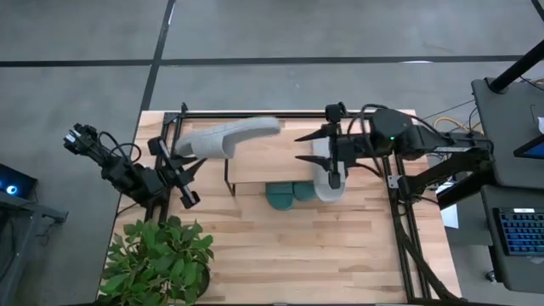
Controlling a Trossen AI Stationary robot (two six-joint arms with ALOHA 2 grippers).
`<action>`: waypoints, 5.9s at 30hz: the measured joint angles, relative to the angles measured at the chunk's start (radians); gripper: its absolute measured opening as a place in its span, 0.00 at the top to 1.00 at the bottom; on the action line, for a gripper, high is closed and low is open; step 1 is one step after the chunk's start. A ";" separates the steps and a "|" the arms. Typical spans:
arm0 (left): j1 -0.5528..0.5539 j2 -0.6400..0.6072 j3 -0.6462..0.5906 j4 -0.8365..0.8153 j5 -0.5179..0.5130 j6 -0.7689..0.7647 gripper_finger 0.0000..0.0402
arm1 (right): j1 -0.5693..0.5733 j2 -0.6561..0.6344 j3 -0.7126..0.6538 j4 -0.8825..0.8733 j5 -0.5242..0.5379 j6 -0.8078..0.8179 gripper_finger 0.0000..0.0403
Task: Pick and place slides into the shelf
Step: Put the gray slides on the shelf
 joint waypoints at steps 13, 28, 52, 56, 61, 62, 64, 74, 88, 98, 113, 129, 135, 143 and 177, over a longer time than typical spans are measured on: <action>0.000 0.033 -0.001 0.005 0.006 0.005 1.00 | -0.100 0.029 0.054 0.006 -0.115 -0.007 0.59; 0.000 0.050 -0.001 0.008 -0.012 0.028 1.00 | -0.209 0.122 0.108 0.008 -0.276 0.069 0.59; 0.001 0.064 -0.005 0.007 -0.035 0.058 1.00 | -0.215 0.141 0.110 0.026 -0.386 0.102 0.59; 0.006 0.076 -0.003 0.005 -0.036 0.054 1.00 | -0.215 0.153 0.110 0.048 -0.386 0.114 0.59; 0.007 0.062 0.000 0.009 -0.029 0.052 1.00 | -0.217 0.155 0.110 0.039 -0.386 0.141 0.59; 0.007 0.060 0.000 0.010 -0.017 0.051 1.00 | -0.219 0.156 0.110 0.034 -0.386 0.149 0.60; 0.007 0.056 0.000 0.015 0.012 0.048 1.00 | -0.219 0.163 0.110 0.026 -0.386 0.152 0.61; 0.007 0.054 0.000 0.021 0.025 0.032 1.00 | -0.226 0.187 0.109 0.045 -0.386 0.138 0.71; 0.012 0.061 -0.003 0.023 0.024 0.027 1.00 | -0.226 0.188 0.110 0.059 -0.381 0.120 0.88; 0.013 0.050 -0.003 0.027 -0.103 0.075 0.92 | -0.259 0.174 0.109 0.032 -0.323 0.188 0.88; 0.013 0.042 -0.003 0.026 -0.350 0.424 0.51 | -0.442 0.117 0.109 -0.148 -0.339 0.387 0.89; 0.112 0.149 0.026 -0.065 -0.262 0.523 0.51 | -0.691 0.113 0.109 -0.162 -0.606 0.592 0.89; 0.256 0.207 0.178 -0.289 -0.092 0.294 0.51 | -0.690 0.080 0.109 -0.191 -0.627 0.565 0.89; 0.407 0.310 0.511 -0.981 0.259 -0.106 0.51 | -0.760 -0.014 0.110 -0.295 -0.624 0.546 0.89; 0.576 0.780 0.565 -0.317 -0.129 0.897 0.51 | -0.893 -0.174 0.110 -0.551 -0.732 0.587 0.89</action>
